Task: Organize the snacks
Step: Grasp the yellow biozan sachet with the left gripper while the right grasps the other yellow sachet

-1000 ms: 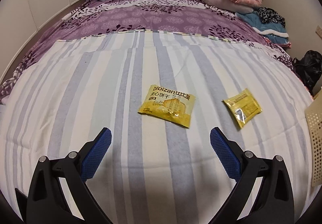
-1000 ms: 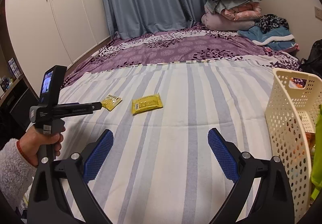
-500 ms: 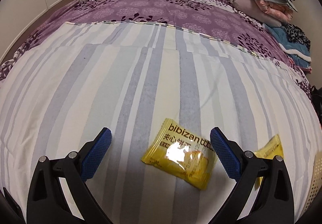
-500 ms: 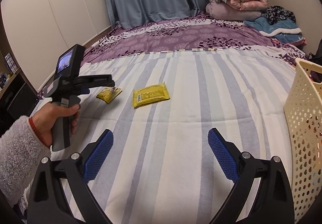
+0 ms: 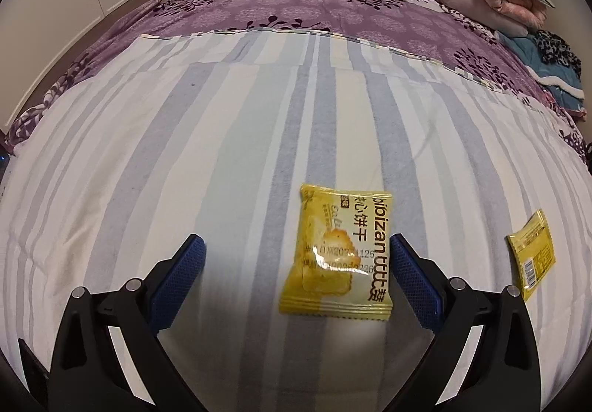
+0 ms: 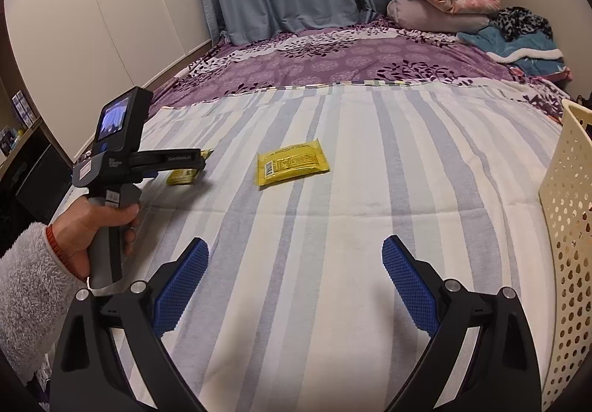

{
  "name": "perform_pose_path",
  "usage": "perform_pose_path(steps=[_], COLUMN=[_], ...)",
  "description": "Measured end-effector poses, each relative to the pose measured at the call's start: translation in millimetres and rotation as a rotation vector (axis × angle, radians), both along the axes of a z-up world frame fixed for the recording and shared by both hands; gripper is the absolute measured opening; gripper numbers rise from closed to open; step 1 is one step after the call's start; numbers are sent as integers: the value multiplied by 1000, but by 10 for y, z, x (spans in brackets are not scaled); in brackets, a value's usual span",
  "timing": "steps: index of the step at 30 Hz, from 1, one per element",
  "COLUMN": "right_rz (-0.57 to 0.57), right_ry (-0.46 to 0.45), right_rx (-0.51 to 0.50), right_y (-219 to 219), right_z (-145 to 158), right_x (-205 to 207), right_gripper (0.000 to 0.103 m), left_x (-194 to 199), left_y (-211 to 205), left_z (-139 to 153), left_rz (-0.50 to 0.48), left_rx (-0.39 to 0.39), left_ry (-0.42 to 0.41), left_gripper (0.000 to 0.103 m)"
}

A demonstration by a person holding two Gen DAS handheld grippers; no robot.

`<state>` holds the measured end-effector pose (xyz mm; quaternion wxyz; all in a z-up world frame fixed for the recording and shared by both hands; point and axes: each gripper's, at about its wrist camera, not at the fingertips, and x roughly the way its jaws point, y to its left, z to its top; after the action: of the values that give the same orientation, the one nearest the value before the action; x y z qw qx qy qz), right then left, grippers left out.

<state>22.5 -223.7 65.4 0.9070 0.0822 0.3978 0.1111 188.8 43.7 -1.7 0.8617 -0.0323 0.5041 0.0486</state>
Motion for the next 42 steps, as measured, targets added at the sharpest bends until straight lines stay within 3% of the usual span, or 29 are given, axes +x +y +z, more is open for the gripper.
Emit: perform_pose_path(steps=[6,9,11,13,30,36,42], right_rz=[21,23,22,24,84,69,53], right_ry=[-2,2,14,23,167,140,120], right_rx=[-7,-15,-8,2,157,91,-32], right_y=[57,74,64,70,379,513,681], right_z=[5,-19,-59,-86,-474,-480,-496], right_x=[11,38,84,133,1192,1485,1793], right_gripper=[94,94,94,94,93,91,73], left_x=[-22,-8,0,9,-260,-362,-445], left_y=[49,-15,-74,-123,194,306,331], left_z=[5,30,54,70,410,455,428], left_rz=[-18,-60,-99,-127,-90,-70,-68], left_rx=[-3,8,7,9,-70,-94,-102], left_ry=[-19,-46,-59,-63,-140,-146,-140], left_gripper=[99,79,58,48,48,48,48])
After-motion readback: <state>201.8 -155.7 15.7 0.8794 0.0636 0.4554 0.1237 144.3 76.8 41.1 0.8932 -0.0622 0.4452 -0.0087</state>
